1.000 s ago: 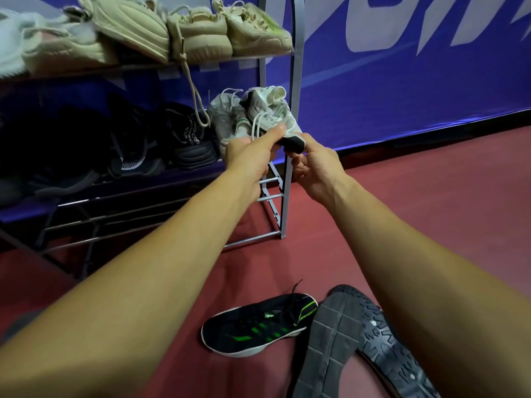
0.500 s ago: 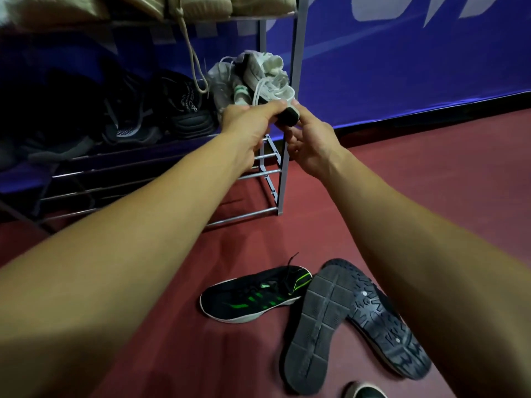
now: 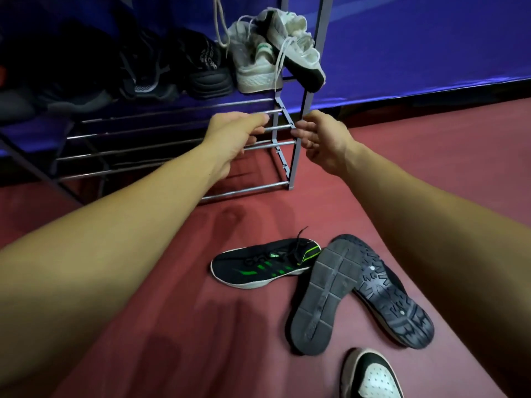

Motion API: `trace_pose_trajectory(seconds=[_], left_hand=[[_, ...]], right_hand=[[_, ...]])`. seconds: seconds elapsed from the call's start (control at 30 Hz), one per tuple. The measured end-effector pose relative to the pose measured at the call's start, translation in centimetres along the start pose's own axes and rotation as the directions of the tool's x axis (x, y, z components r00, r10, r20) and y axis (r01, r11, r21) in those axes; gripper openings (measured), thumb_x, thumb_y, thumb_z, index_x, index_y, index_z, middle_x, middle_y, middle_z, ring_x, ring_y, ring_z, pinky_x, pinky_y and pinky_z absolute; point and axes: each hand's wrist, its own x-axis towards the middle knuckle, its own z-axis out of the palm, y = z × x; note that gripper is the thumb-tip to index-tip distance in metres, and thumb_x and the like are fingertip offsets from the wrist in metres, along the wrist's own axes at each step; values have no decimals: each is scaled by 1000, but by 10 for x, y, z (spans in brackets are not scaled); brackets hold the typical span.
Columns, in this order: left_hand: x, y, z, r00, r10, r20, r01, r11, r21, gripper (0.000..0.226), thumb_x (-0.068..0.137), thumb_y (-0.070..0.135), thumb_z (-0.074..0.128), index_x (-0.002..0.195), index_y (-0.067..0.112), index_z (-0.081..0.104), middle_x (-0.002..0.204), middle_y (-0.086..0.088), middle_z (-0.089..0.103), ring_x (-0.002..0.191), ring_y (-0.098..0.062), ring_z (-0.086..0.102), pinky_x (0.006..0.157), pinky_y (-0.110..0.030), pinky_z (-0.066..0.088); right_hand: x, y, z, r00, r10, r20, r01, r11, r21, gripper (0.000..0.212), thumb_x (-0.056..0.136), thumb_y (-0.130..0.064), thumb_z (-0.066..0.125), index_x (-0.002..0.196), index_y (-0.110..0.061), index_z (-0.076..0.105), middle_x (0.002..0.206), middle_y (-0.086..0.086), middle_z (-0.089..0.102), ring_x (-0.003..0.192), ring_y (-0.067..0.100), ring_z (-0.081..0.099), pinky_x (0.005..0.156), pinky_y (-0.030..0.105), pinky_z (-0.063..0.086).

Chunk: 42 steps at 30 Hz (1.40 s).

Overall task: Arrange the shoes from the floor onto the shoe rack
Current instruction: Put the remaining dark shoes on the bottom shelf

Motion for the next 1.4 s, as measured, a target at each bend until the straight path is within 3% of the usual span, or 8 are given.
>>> trace_pose_trajectory(seconds=[0.2,0.37,0.57,0.73,0.87,1.0,1.1,1.4], left_hand=[[-5,-44,-27,1000,-12,-6,13,988,154,17,85,33,76,89,17,73,90,-2,75,65,-3,54,44,-8,35],[-3,-87,-35,996,-75,45,61,964,259,23,80,33,80,89,12,78,87,-3,76,71,-8,59,71,-22,46],[-2,-130,-32,979,-152,139,88,919,384,21,83,31,79,94,13,77,82,0,71,68,-9,58,43,-8,35],[7,-168,-28,952,-226,206,96,860,500,24,79,34,81,88,13,77,78,1,70,69,-12,58,68,-24,44],[13,-188,-25,919,-287,269,36,742,670,22,81,38,79,90,18,74,79,4,69,70,-12,60,61,-22,42],[18,-211,-23,868,-394,303,-24,576,817,26,80,35,79,99,20,72,93,2,69,83,-16,61,68,-23,42],[19,-229,-24,824,-463,325,-60,499,864,31,79,31,80,105,19,69,98,0,68,88,-19,60,74,-24,45],[18,-236,-26,769,-529,359,-120,432,894,48,81,27,77,124,16,60,117,-6,68,106,-27,63,86,-29,50]], right_hand=[[-10,37,18,994,88,72,-69,972,-226,11,93,-23,58,95,-14,65,80,2,68,49,6,45,49,19,29],[-10,65,30,983,163,87,-131,946,-297,14,94,-25,59,99,-15,67,90,3,71,56,8,54,52,19,37],[0,102,30,964,241,110,-170,882,-440,16,91,-28,61,99,-15,67,83,0,71,61,10,52,55,25,30],[6,137,29,941,322,101,-205,784,-586,17,92,-29,61,103,-16,67,92,1,73,66,10,55,53,23,30],[13,156,29,931,342,130,-159,697,-699,30,93,-28,62,113,-8,70,96,4,72,74,15,59,55,24,35],[24,175,28,904,361,227,100,337,-936,30,82,-28,72,104,-9,76,106,9,74,98,26,67,83,33,56],[25,186,26,851,460,252,271,25,-962,36,80,-30,73,112,-14,74,109,7,71,97,23,64,72,24,48],[22,190,34,823,451,347,465,-182,-867,40,85,-36,71,124,-35,68,118,3,68,107,27,66,75,28,48]])
